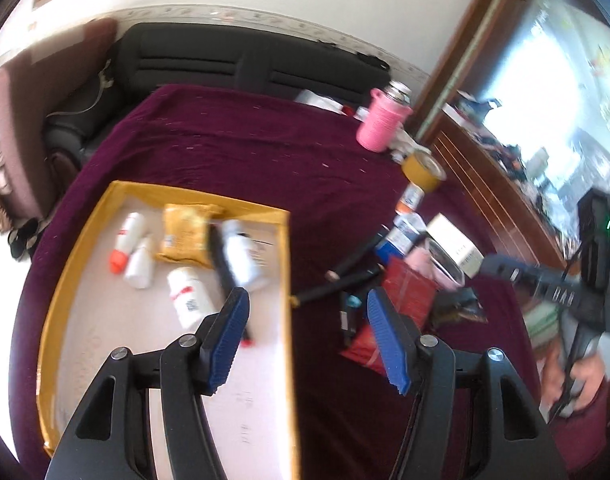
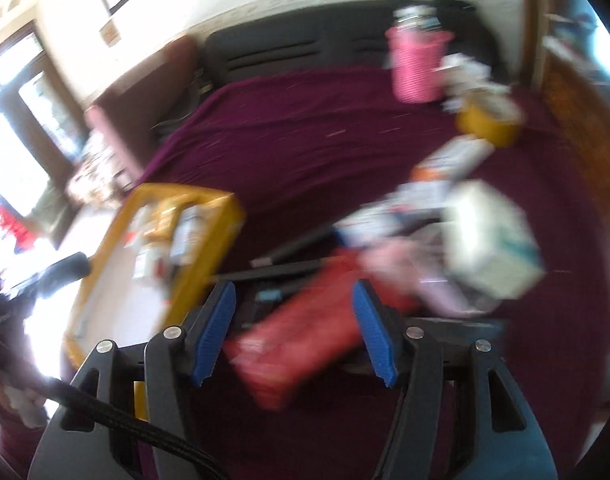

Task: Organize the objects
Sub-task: 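Grasp a black marker with the left gripper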

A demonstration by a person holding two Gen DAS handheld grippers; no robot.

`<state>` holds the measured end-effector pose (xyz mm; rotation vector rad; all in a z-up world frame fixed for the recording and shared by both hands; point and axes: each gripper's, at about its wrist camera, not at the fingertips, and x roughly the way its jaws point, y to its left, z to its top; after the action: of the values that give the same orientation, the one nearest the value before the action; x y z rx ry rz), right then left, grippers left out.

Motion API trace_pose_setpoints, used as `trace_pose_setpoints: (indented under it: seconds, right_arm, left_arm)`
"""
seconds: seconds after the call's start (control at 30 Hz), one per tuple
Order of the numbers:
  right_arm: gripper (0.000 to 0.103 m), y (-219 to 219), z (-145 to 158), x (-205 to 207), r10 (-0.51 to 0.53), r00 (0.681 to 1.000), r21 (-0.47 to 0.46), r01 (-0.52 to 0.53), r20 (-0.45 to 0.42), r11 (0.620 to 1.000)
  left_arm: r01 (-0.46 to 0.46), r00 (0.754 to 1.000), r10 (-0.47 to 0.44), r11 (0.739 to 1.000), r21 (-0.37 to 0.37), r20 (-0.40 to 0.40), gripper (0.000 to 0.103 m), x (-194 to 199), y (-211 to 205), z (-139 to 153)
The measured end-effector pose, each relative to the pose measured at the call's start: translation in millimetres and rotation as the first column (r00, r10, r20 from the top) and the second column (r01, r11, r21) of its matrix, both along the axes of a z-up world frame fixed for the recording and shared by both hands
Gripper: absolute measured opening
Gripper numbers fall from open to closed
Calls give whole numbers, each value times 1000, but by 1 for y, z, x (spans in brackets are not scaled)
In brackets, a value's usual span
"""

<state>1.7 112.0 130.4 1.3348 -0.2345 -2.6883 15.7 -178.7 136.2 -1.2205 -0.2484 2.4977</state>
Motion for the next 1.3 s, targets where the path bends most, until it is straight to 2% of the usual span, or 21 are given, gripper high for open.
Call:
trace_pose_setpoints:
  seconds: [0.03, 0.1, 0.13, 0.23, 0.3, 0.33, 0.4, 0.5, 0.6, 0.63, 0.77, 0.9, 0.93, 1.0, 1.03, 1.1, 1.13, 1.2, 1.3]
  right_arm:
    - [60, 19, 8, 6, -37, 999, 13, 37, -21, 999]
    - [71, 57, 26, 19, -99, 994, 29, 100, -47, 995]
    - [72, 76, 29, 21, -141, 988, 28, 143, -59, 989]
    - [72, 111, 24, 26, -198, 977, -32, 197, -76, 980]
    - [72, 127, 10, 26, -219, 973, -102, 211, -75, 972]
    - [72, 133, -2, 23, -227, 971, -148, 215, -69, 965]
    - [72, 138, -22, 15, -232, 972, -215, 218, -44, 952]
    - [72, 145, -49, -2, -234, 972, -301, 220, -9, 928]
    - [72, 152, -63, -14, -238, 971, -348, 219, -11, 911]
    - [72, 153, -66, -18, -238, 971, -360, 216, -18, 908]
    - [72, 159, -72, -22, -248, 967, -379, 209, -56, 902]
    - [72, 170, -74, -15, -266, 960, -374, 216, -85, 902]
    - [72, 173, -73, -14, -269, 959, -383, 217, -85, 898]
    - [72, 176, -75, -14, -267, 960, -405, 213, -81, 889]
    - [72, 176, -76, -15, -265, 961, -406, 212, -78, 889]
    - [72, 174, -78, -17, -262, 963, -393, 215, -68, 894]
    - [72, 174, -80, -18, -262, 963, -389, 218, -63, 895]
    - [72, 174, -84, -19, -264, 963, -383, 224, -55, 896]
    - [72, 174, -84, -18, -283, 957, -354, 244, -64, 903]
  left_arm:
    - [24, 1000, -24, 1000, -11, 1, 55, -1, 13, -1]
    - [51, 999, -51, 998, -32, 7, 55, -5, 35, -4]
    - [65, 998, -64, 997, -44, 16, 55, -10, 49, -8]
    - [93, 995, -91, 993, -69, 35, 55, -22, 77, -19]
    - [108, 994, -108, 986, -130, 9, 55, -31, 95, -26]
    - [123, 992, -129, 972, -199, -18, 55, -40, 109, -32]
    - [144, 986, -160, 951, -275, -37, 55, -51, 122, -41]
    - [189, 978, -207, 917, -351, -15, 55, -73, 139, -55]
    - [213, 968, -249, 863, -458, -19, 55, -92, 156, -70]
    - [231, 965, -263, 850, -473, -3, 55, -101, 162, -77]
    - [295, 949, -312, 833, -469, 44, 54, -119, 173, -94]
    - [337, 931, -357, 769, -543, 72, 55, -127, 192, -114]
    - [334, 928, -368, 771, -542, 48, 54, -127, 194, -114]
    - [332, 930, -364, 776, -536, 49, 54, -130, 197, -117]
    - [323, 935, -353, 787, -525, 47, 53, -131, 197, -117]
    - [327, 936, -350, 804, -496, 51, 33, -129, 198, -118]
    - [345, 930, -362, 809, -476, 60, 17, -124, 201, -118]
    - [324, 933, -358, 799, -506, 33, 16, -114, 205, -114]
    - [295, 942, -335, 839, -457, -6, 16, -106, 199, -100]
